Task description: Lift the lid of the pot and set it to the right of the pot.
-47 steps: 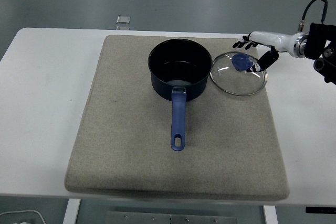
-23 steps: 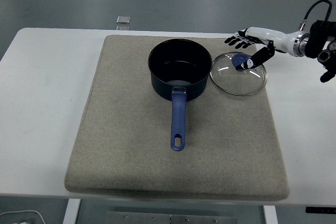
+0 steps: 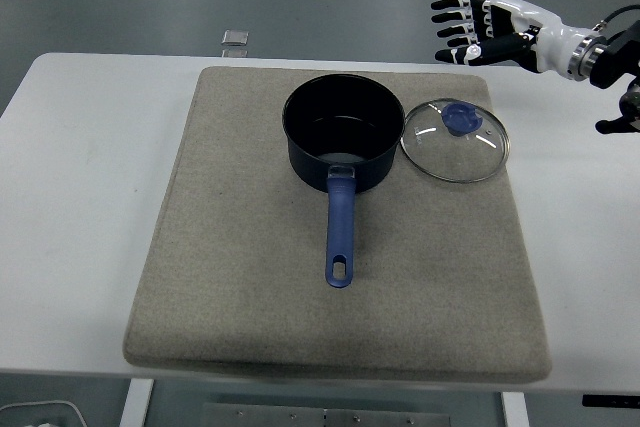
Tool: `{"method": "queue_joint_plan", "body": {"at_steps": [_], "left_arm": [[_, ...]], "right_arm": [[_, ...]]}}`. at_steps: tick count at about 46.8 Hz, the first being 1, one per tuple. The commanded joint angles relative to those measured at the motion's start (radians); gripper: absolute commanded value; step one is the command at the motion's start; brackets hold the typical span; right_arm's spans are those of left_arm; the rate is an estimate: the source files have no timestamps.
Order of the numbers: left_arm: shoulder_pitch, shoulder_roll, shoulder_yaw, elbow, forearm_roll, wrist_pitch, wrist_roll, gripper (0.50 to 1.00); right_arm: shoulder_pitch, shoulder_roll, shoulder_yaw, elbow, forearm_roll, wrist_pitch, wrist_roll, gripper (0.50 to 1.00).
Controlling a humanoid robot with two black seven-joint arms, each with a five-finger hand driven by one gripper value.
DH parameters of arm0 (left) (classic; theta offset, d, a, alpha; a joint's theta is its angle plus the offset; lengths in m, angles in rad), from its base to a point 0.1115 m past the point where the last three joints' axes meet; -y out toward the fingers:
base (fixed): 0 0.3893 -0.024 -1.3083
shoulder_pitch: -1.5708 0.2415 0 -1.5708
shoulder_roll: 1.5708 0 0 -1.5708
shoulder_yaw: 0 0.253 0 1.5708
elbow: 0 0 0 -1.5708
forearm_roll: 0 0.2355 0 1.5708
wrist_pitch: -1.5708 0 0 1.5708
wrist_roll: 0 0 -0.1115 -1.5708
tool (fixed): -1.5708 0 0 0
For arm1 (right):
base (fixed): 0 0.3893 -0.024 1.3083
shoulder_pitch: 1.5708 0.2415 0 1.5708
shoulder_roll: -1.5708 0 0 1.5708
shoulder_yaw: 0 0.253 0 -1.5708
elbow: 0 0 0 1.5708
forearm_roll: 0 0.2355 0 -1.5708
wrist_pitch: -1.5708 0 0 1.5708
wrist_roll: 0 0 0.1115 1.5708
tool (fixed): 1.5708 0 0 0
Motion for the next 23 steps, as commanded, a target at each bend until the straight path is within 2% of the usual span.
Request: {"method": "queue_joint_plan", "body": {"at_steps": [1,23], "left_arm": [[0.0,0.0,0.0,0.0,0.0,0.0,0.0,1.0],[0.0,0.0,0.0,0.0,0.0,0.0,0.0,1.0]], "right_arm": [[-0.004,0.0,0.0,-0.011,0.102,-0.002,0.0,0.858],[-0.046,0.029,0.0,-0.015,0.598,0.001,-0.001,0.856]]}}
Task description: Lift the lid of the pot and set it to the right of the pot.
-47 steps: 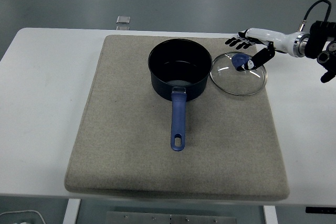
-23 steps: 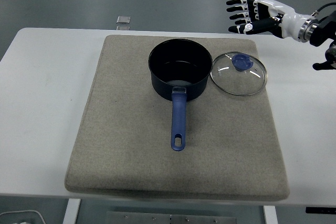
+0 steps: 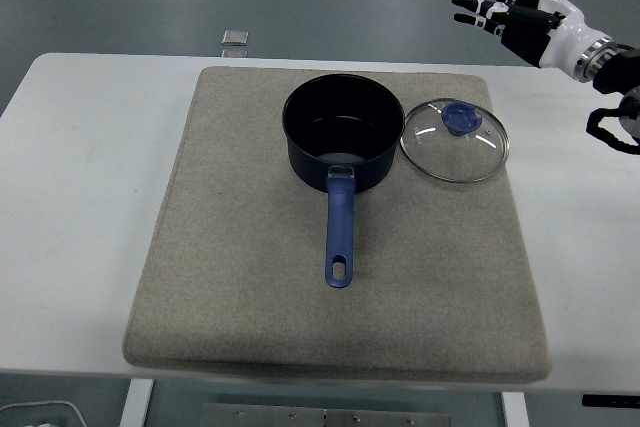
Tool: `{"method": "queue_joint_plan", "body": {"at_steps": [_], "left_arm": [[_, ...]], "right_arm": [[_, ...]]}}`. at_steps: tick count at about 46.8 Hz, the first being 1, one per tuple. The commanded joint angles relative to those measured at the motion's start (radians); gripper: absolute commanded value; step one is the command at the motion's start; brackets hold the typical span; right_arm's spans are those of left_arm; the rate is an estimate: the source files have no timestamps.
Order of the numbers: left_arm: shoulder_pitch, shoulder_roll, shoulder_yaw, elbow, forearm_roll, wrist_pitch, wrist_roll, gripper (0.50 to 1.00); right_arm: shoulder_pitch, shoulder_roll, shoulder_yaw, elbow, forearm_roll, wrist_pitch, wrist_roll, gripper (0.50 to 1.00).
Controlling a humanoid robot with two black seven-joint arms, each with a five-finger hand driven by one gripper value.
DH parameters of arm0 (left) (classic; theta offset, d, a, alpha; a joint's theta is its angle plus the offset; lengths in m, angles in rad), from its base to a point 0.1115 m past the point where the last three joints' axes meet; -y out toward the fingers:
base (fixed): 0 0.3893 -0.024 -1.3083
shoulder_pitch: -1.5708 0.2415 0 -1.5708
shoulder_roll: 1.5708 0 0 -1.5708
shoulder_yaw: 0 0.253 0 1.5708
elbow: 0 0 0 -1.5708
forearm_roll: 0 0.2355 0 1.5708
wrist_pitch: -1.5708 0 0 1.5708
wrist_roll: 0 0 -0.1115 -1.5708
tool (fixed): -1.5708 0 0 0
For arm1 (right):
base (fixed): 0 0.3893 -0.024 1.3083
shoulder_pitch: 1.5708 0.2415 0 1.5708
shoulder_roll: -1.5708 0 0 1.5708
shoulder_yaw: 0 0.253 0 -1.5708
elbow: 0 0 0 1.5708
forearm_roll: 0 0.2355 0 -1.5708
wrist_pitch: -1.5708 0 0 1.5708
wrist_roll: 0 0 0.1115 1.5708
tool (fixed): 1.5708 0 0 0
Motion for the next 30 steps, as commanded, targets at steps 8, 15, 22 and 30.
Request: {"method": "queue_joint_plan", "body": {"at_steps": [8,15,22,30], "left_arm": [[0.0,0.0,0.0,0.0,0.0,0.0,0.0,1.0],[0.0,0.0,0.0,0.0,0.0,0.0,0.0,1.0],[0.0,0.0,0.0,0.0,0.0,0.0,0.0,1.0],[0.0,0.0,0.0,0.0,0.0,0.0,0.0,1.0]], "right_arm": [[-0.027,0.004,-0.002,0.013,0.067,-0.006,0.006,0.917],[-0.027,0.003,-0.002,0.014,0.066,-0.004,0.004,0.921],[-0.027,0.001,0.0,0.013,0.066,-0.004,0.006,0.921],[-0.029,0.001,0.0,0.013,0.066,-0.004,0.01,0.921]]}}
